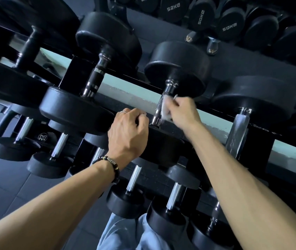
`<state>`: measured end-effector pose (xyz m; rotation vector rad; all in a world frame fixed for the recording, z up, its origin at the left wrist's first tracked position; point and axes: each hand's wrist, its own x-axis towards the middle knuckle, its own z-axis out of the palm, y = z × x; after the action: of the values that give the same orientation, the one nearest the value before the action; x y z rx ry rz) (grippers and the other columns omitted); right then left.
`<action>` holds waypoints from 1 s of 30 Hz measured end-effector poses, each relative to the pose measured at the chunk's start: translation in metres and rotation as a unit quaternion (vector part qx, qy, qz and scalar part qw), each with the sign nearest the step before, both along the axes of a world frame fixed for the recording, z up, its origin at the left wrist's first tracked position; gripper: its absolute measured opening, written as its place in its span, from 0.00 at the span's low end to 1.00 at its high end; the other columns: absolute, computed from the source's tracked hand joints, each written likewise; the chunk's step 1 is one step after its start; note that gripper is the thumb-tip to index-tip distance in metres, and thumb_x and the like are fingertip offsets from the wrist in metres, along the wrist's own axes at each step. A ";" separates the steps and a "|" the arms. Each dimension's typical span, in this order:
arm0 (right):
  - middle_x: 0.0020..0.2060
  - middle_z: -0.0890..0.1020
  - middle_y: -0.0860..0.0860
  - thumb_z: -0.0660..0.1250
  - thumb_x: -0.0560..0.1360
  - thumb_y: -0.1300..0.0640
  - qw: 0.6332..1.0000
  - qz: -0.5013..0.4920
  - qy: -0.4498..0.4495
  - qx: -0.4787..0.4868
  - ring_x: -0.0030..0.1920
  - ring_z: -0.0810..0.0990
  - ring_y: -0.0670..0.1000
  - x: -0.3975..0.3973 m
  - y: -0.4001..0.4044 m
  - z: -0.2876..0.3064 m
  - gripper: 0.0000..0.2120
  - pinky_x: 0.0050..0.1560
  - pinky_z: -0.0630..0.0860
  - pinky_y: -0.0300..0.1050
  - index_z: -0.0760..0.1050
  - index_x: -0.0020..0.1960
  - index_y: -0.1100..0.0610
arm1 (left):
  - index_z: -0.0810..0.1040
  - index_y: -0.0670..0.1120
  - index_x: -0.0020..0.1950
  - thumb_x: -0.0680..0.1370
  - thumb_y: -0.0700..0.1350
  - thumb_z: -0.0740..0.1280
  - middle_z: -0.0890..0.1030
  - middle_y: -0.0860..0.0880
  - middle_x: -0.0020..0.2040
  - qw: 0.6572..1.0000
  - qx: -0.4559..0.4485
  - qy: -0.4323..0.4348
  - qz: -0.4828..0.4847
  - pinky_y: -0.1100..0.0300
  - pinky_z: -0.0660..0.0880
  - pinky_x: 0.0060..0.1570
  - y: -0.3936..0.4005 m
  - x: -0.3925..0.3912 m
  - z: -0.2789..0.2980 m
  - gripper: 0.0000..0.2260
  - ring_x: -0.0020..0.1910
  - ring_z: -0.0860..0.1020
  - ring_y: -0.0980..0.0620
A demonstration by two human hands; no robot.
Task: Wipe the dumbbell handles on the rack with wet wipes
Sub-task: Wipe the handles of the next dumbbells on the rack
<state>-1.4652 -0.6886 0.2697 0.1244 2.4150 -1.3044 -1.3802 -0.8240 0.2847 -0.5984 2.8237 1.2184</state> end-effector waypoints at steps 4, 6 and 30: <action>0.34 0.82 0.54 0.61 0.82 0.53 0.999 -0.016 0.019 0.025 0.33 0.80 0.48 -0.004 -0.006 0.004 0.23 0.38 0.75 0.45 0.74 0.34 0.66 | 0.82 0.47 0.52 0.75 0.52 0.51 0.78 0.51 0.48 1.000 0.001 0.000 -0.003 0.54 0.67 0.48 0.000 0.000 0.001 0.21 0.53 0.73 0.50; 0.26 0.80 0.44 0.64 0.82 0.53 0.997 0.051 -0.027 0.046 0.28 0.77 0.39 0.016 0.001 0.006 0.23 0.32 0.72 0.36 0.73 0.30 0.61 | 0.82 0.49 0.54 0.74 0.52 0.51 0.78 0.52 0.50 1.000 0.000 -0.002 -0.002 0.53 0.68 0.50 0.000 -0.001 0.001 0.22 0.54 0.73 0.50; 0.33 0.81 0.45 0.72 0.77 0.50 0.996 0.029 -0.079 -0.030 0.32 0.76 0.41 0.021 0.007 -0.007 0.11 0.29 0.69 0.28 0.80 0.40 0.55 | 0.82 0.49 0.52 0.74 0.53 0.51 0.78 0.52 0.47 1.000 -0.001 0.004 0.002 0.54 0.67 0.49 -0.001 -0.001 -0.002 0.21 0.53 0.73 0.51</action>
<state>-1.4443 -0.6815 0.2627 0.1353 2.2287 -1.2879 -1.3807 -0.8248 0.2829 -0.5997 2.8322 1.2226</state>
